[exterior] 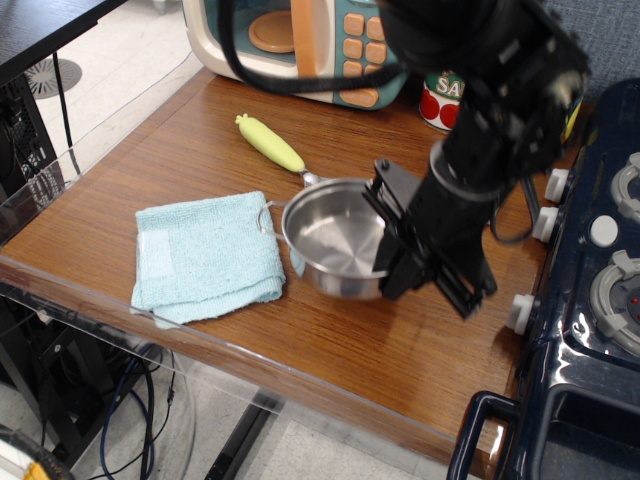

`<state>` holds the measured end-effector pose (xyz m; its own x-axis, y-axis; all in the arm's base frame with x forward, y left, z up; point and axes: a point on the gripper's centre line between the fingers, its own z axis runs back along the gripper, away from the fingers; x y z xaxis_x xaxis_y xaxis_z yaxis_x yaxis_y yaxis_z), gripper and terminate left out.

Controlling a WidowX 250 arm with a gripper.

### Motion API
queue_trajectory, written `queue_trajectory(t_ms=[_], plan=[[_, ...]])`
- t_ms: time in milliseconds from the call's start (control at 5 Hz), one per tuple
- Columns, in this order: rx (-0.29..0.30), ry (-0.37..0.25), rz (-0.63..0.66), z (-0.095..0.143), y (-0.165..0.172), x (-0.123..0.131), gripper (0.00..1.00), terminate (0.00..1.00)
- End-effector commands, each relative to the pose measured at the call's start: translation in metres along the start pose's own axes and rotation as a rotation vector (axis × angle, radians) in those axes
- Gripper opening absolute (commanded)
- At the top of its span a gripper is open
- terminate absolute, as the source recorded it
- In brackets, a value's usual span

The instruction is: Move pot to bottom right of table.

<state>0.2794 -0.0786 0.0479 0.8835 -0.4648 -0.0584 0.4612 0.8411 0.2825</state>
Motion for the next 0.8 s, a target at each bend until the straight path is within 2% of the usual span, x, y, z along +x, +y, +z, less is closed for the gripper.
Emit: queue_trajectory(t_ms=[0,400,600], plan=[[0.023,-0.022,-0.076,-0.007,-0.023,-0.011,0.0,0.0],[0.034,0.001,-0.112,-0.014,-0.035,-0.013,0.0,0.0],[0.032,0.004,-0.085,-0.014,-0.031,-0.015,1.0,0.0]])
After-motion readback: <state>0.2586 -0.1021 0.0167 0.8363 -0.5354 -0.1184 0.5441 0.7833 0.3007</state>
